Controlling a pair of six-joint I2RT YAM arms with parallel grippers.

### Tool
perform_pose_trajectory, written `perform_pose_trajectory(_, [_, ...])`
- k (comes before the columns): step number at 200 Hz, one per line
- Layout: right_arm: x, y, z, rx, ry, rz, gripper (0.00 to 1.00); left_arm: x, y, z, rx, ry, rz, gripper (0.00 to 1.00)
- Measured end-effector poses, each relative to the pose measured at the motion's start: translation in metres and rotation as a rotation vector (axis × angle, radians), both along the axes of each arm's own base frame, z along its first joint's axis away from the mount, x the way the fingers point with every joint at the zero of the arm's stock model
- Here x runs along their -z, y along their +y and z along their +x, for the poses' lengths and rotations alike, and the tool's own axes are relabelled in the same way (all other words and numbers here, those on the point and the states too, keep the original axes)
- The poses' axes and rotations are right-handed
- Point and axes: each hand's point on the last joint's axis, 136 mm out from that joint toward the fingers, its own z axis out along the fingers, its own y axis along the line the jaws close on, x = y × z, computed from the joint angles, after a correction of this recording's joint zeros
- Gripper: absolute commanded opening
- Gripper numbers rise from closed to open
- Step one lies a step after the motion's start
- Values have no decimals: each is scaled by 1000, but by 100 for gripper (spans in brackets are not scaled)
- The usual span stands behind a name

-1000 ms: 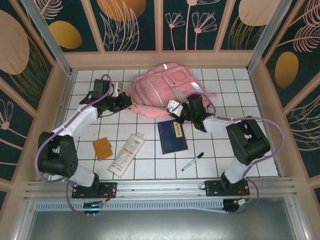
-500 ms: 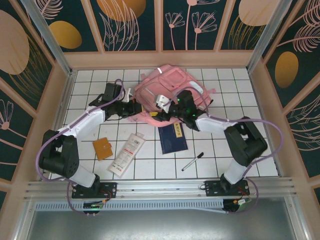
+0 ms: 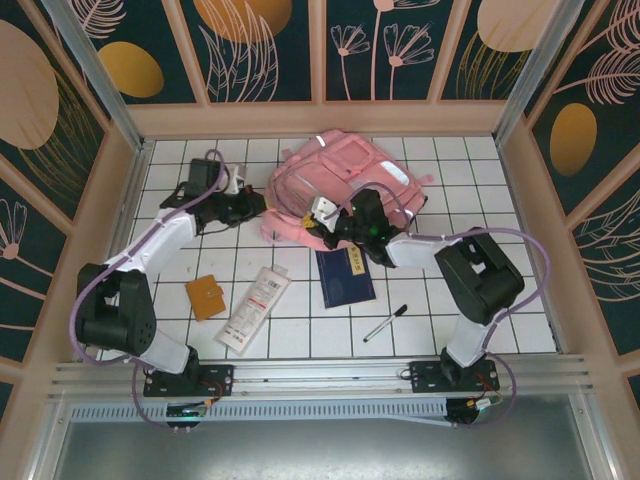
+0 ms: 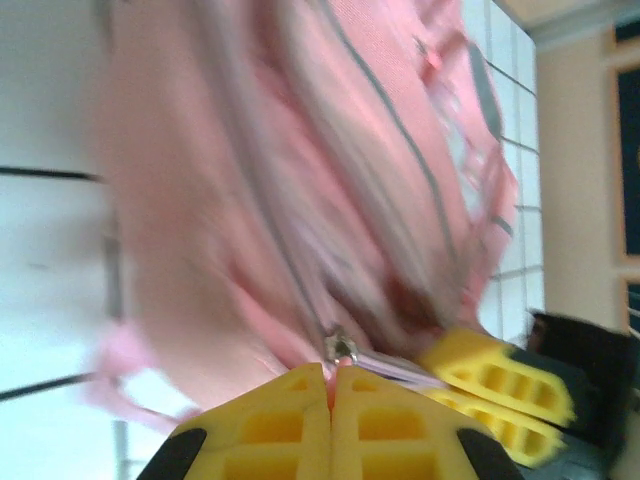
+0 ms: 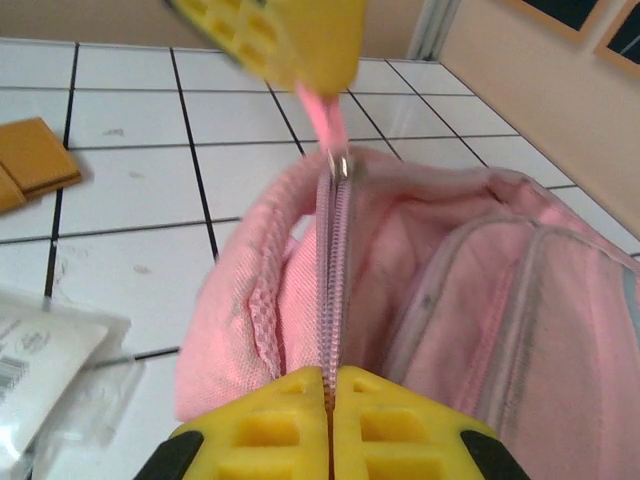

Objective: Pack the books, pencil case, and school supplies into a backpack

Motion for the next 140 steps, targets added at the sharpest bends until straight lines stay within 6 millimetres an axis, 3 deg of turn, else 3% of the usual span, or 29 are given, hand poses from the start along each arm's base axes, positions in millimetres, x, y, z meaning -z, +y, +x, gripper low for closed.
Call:
perform_pose_trajectory(21, [-4,-10,-8,-5,-12,-12,1,-1,27,15,-56,-28,117,0])
perform_pose_trajectory(24, [-4,-12,-8,-3,-9,-17,6,-2,30,18,-66,-36,135,0])
perform_pose_trajectory(28, [-2,-14,-8,1,-2,-23,22,-4,34,22,-75,-47,146,0])
perform_pose_trajectory(34, [1,-16,-8,8,15,-32,37,-7,40,28,-92,-64,155,0])
perform_pose_trajectory(49, [5,-20,-6,33,38,-41,53,-13,47,35,-112,-88,134,0])
perform_pose_trajectory(76, [-8,-10,-9,51,89,21,57,-16,30,25,-73,-86,93,0])
perform_pose_trajectory(99, [-36,14,-9,22,83,100,58,-26,5,4,-9,-101,39,0])
perform_pose_trajectory(121, [-51,35,-4,6,60,125,58,-24,2,-4,6,-97,35,0])
perform_pose_trajectory(134, [-47,42,-2,13,67,94,59,-16,4,-6,9,-92,50,42])
perform_pose_trajectory(140, [-41,43,-1,18,76,72,59,-11,4,-8,12,-86,57,53])
